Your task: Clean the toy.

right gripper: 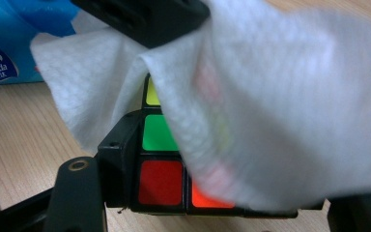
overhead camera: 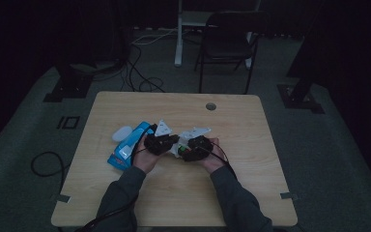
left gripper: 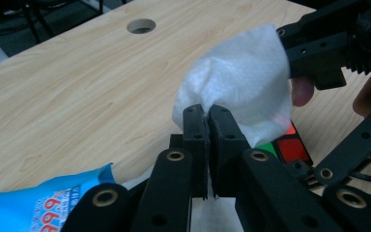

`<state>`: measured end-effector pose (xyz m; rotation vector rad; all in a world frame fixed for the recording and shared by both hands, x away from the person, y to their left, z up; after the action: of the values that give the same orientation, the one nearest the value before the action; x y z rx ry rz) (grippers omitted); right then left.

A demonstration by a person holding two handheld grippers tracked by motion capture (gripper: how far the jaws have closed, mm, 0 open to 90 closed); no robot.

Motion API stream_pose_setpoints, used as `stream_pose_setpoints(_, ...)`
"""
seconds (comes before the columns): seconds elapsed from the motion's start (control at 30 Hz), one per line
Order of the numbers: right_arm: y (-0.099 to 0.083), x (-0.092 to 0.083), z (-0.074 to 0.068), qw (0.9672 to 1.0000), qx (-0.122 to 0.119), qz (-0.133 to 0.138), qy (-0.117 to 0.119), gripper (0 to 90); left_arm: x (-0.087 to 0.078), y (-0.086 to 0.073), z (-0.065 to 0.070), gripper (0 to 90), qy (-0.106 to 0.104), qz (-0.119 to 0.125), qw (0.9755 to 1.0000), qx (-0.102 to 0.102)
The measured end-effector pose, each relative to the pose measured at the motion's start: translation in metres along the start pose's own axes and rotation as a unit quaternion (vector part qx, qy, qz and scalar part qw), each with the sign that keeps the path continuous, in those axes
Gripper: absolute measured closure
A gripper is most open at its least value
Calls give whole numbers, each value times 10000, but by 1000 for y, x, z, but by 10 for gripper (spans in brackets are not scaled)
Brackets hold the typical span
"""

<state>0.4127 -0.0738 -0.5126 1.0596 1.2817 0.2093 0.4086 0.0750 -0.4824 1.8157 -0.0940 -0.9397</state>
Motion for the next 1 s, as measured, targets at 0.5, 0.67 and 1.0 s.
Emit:
stream_pose_setpoints(0.5,0,2,-6,9999,-138,-6,34,339,12,1,5,877,-6,-30,10000,30)
stream_pose_setpoints(0.67,-1,1,-5,9999,-135,9,39,339,9,2,10,876,-26,6,9999,141)
stream_pose_setpoints(1.0,-2,-1,-3,9999,-131,13,7,339,0,-4,21,876,-287,-1,9989,359)
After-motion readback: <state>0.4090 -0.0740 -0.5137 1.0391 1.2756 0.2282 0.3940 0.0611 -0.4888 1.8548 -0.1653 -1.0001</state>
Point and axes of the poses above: each handheld gripper's, and its own axes: x roughly forward along the jaws, y roughly out of its top, z roughly to its right, the point moved 3 cm from there along x, roughly forward along the jaws, and after that the axes turned 11 degrees about y, right-handed, at the moved point
